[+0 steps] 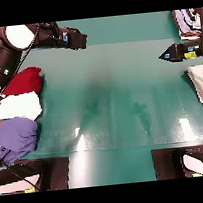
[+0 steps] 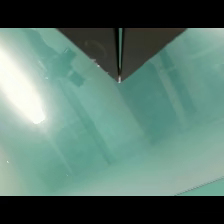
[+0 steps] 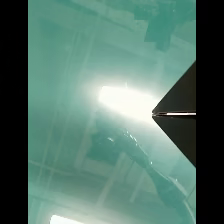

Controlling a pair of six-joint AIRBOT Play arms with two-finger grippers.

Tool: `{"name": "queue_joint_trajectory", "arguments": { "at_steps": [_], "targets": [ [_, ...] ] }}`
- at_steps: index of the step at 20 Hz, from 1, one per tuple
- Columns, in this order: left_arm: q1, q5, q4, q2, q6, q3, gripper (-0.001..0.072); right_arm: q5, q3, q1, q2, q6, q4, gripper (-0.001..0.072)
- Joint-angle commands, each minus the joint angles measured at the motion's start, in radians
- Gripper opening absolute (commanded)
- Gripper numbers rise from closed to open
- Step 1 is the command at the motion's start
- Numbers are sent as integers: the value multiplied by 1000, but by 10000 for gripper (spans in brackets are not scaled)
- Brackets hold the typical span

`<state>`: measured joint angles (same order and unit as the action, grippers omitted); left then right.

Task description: Fold the shirts.

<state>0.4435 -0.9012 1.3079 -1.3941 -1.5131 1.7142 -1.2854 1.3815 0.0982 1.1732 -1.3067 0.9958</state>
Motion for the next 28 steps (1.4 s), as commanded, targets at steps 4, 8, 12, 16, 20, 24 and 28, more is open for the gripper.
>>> {"name": "queue_joint_trajectory", "arguments": {
  "at_steps": [4,8,12,16,20,24,28],
  "targets": [
    [-161,-80,453,-2,-204,-3,554,-5,1,1,-1,-1,0,20],
    [-391,-87,469,-50,-211,-78,554,-8,1,1,-1,-1,-1,20],
    [-531,-73,465,-161,-211,-199,554,0,1,1,-1,-2,-1,20],
    [-583,-61,461,-268,-211,-236,555,3,1,1,-1,-2,-2,19],
    [-586,-42,446,-283,-211,-237,394,4,1,1,-1,-2,-2,20],
    [-586,-154,414,-281,-213,-189,29,5,3,4,-2,-2,-11,20],
    [-553,-297,313,-193,-79,21,29,4,113,3,-1,-27,-9,19]
  ]
}}
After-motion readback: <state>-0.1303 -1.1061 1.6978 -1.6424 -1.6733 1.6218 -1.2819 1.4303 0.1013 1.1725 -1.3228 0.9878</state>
